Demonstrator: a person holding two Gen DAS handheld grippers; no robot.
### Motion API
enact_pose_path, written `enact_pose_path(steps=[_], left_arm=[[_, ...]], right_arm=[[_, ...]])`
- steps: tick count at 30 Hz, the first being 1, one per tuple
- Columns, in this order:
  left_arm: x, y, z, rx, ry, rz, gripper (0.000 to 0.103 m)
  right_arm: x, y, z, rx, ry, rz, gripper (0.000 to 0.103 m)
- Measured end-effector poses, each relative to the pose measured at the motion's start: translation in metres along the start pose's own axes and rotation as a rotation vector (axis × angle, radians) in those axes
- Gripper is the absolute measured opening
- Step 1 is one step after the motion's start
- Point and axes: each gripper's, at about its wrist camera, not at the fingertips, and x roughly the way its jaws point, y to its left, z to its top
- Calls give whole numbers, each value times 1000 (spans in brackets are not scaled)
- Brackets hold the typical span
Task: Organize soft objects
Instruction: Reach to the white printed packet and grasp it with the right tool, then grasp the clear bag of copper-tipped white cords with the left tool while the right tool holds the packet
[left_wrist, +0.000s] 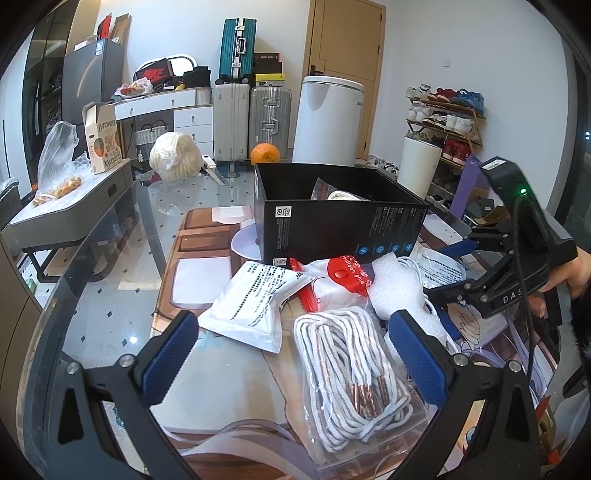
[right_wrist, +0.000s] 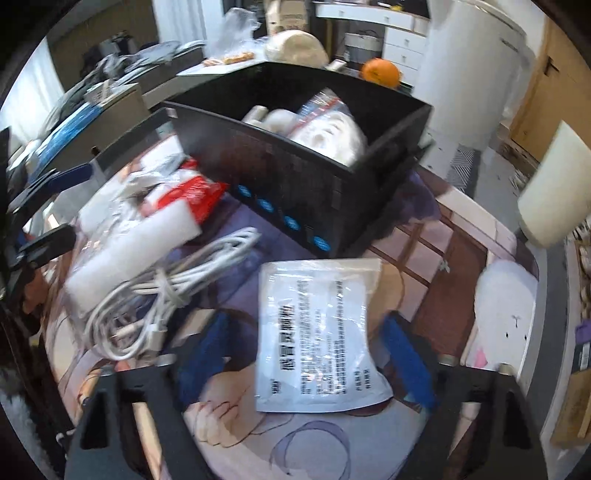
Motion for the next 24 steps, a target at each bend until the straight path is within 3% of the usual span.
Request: enact_pose_path(steps=[2, 8, 15, 24], left_arm=[[0, 0, 0, 0, -1, 1, 103], [0, 0, 0, -2, -4, 1, 103], [-1, 0, 0, -2, -10, 4, 103], [-8, -4, -2, 20, 20, -4, 103]], right_arm=[[-4, 5, 1, -27, -12, 15, 52], [-10, 19, -3, -16, -41, -9, 39], [-23, 34, -23, 81, -108, -64, 34], [-53, 41, -48, 236, -256, -4, 34]])
